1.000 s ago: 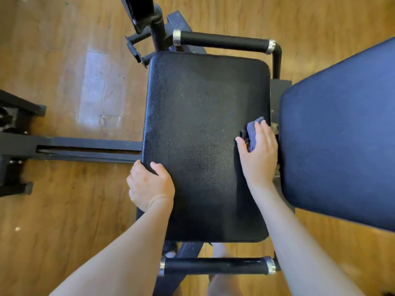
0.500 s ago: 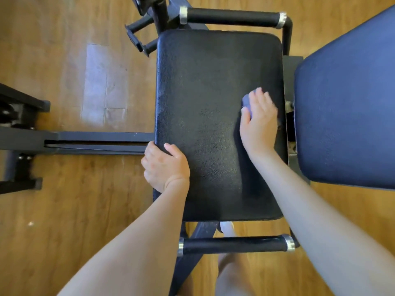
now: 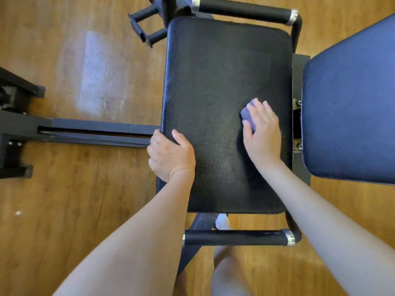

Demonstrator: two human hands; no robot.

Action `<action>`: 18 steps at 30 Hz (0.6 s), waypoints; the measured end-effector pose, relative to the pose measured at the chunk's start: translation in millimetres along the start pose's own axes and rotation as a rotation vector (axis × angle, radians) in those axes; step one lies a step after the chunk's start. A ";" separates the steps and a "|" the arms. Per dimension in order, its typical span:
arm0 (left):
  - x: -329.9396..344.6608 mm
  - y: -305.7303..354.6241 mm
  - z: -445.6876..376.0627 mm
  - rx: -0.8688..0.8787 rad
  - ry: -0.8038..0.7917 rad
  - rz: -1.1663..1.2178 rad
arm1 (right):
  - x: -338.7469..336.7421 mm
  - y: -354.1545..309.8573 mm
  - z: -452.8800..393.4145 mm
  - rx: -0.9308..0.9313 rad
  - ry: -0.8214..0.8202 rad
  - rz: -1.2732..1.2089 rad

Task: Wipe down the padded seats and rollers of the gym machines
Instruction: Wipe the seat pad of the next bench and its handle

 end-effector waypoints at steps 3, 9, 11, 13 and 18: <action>0.6 -1.2 -0.4 -0.007 -0.001 0.008 | 10.4 -36.5 16.0 -0.131 -0.021 0.023; 2.6 -0.2 0.5 0.003 0.021 0.001 | 0.3 -40.1 44.8 -0.682 -0.270 0.023; 4.0 -2.3 0.8 0.003 0.023 0.004 | -1.0 -16.1 15.6 -0.641 -0.248 0.042; 4.9 -2.0 0.2 -0.003 0.034 0.008 | -0.4 7.3 -28.3 -0.428 -0.164 0.030; 5.4 0.2 0.5 -0.028 0.067 -0.036 | 13.4 1.2 -97.0 -0.092 -0.056 0.032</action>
Point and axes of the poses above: each hand's wrist, its own z-axis away from the middle knuckle, its own x-axis out of the palm, y = z × x, the point moved 1 cm from there along -z, towards the middle knuckle, and after that the axes turned 15 degrees about -x, right-handed, at the moved point
